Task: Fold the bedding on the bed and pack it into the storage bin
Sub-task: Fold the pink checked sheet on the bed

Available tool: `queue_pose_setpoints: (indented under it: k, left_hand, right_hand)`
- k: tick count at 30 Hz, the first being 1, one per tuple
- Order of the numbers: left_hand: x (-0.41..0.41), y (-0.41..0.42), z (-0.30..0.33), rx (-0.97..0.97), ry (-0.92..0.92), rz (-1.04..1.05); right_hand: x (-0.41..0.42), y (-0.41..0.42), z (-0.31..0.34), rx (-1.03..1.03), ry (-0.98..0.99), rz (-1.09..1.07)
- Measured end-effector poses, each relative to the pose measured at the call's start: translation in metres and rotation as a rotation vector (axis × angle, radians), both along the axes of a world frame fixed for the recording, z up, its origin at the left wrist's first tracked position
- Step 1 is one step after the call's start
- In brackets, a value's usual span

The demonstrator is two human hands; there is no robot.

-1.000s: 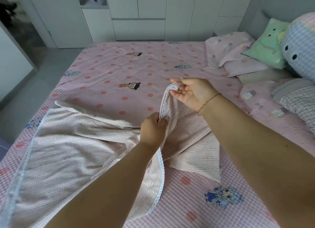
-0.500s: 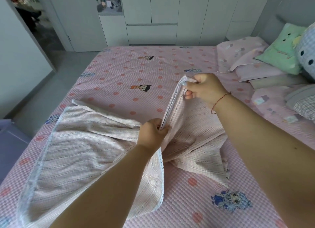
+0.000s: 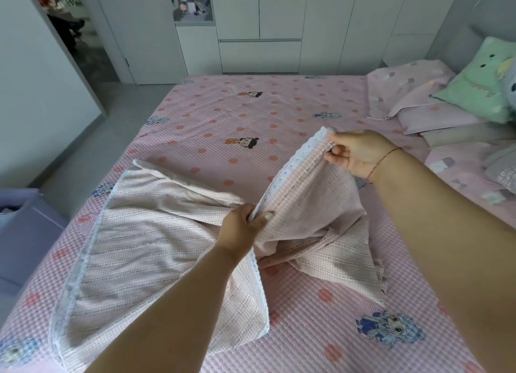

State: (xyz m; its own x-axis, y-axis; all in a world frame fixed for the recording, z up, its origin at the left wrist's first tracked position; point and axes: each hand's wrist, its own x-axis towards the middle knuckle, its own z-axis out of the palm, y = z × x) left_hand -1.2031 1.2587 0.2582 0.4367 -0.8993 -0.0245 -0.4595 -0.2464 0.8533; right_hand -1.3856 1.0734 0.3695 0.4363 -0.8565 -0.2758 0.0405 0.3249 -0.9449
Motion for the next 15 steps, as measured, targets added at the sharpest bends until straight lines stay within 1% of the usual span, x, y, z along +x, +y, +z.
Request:
queue_pose_setpoints:
  k: [2,4,7,10,11,12,13,14,15]
  left_hand:
    - [-0.001,0.003,0.002,0.065,0.049,-0.074]
    - [0.001,0.007,0.001,0.151,0.039,-0.137]
    - [0.011,0.015,-0.003,0.238,-0.091,-0.120]
    - [0.024,0.025,-0.016,0.251,-0.061,-0.018]
    - [0.028,0.030,-0.021,0.258,-0.039,0.033]
    - [0.031,0.032,-0.023,0.253,-0.005,0.083]
    - [0.033,0.034,-0.023,0.233,0.044,0.129]
    - [0.034,0.035,-0.020,0.198,0.107,0.168]
    - [0.034,0.035,-0.014,0.151,0.174,0.194]
  right_hand:
    - [0.007,-0.003,-0.009,0.096,-0.076,-0.176]
    - [0.010,-0.004,-0.014,0.147,-0.096,-0.259]
    - [0.014,0.000,-0.021,0.139,-0.066,-0.304]
    - [0.020,0.014,-0.031,0.079,0.028,-0.278]
    - [0.023,0.020,-0.034,0.022,0.127,-0.239]
    - [0.025,0.024,-0.037,-0.091,0.285,-0.189]
    - [0.026,0.028,-0.041,-0.247,0.470,-0.139]
    - [0.028,0.031,-0.043,-0.418,0.611,-0.110]
    - [0.030,0.031,-0.045,-0.560,0.679,-0.103]
